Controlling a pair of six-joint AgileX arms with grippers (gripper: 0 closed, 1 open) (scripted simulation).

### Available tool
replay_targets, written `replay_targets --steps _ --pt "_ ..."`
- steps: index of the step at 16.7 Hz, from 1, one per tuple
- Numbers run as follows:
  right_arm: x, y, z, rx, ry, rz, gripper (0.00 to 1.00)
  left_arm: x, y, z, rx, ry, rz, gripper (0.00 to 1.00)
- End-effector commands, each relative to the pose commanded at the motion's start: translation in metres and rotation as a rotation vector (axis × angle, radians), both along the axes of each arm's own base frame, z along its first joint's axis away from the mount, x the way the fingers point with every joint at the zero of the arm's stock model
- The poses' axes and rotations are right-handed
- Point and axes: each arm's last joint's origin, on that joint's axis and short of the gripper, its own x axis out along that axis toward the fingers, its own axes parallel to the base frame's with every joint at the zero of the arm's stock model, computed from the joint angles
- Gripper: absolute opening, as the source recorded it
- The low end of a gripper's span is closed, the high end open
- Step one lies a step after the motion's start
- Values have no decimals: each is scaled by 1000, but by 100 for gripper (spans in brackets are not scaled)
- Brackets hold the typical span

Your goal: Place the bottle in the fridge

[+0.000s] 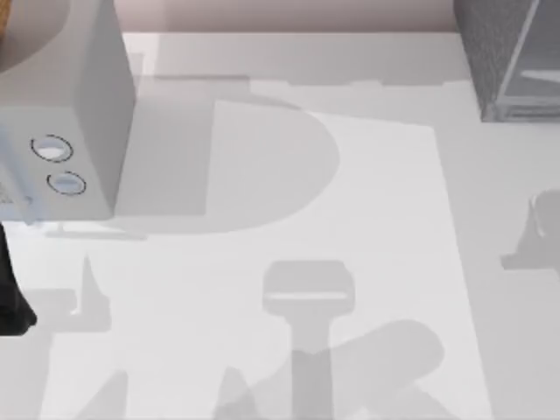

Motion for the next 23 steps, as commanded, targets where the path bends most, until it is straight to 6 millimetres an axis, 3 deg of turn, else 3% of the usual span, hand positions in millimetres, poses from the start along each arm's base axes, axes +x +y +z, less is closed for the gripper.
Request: replay_targets --steps 3,6,9,13,18,23 --pt "42 -8 21 -11 8 4 1 0 0 0 0 0 0 100" --pt "98 -21 25 -18 27 5 1 0 0 0 0 0 0 100" --pt "156 -40 7 -20 56 1 1 0 0 0 0 0 0 100" --pt "220 -67 -44 -11 100 -9 1 0 0 0 0 0 0 100" --pt "258 -92 -104 5 131 -26 1 0 0 0 0 0 0 100" --pt "264 -97 -117 8 134 -30 1 0 0 0 0 0 0 100"
